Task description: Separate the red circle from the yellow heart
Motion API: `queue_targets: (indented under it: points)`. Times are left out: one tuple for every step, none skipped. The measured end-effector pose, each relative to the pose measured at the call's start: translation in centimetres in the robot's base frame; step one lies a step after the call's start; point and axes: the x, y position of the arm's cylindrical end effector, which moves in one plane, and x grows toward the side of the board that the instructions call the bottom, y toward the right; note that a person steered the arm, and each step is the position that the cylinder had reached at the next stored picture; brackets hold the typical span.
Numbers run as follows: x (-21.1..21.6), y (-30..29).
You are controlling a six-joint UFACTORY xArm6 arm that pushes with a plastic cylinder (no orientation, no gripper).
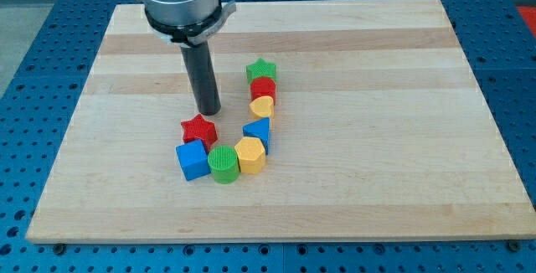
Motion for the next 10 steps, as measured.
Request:
queue_targets:
  points:
    - [-0.5, 2.1]
    - [-1.2, 4.1]
    - [-1.8, 5.8]
    - [-2.1, 7.4]
    - [-2.2, 8.0]
    - [-1.8, 8.4]
    - [-0.7, 9.6]
    - [-0.4, 10.7]
    - [-0.4, 12.4]
    - [0.6, 12.6]
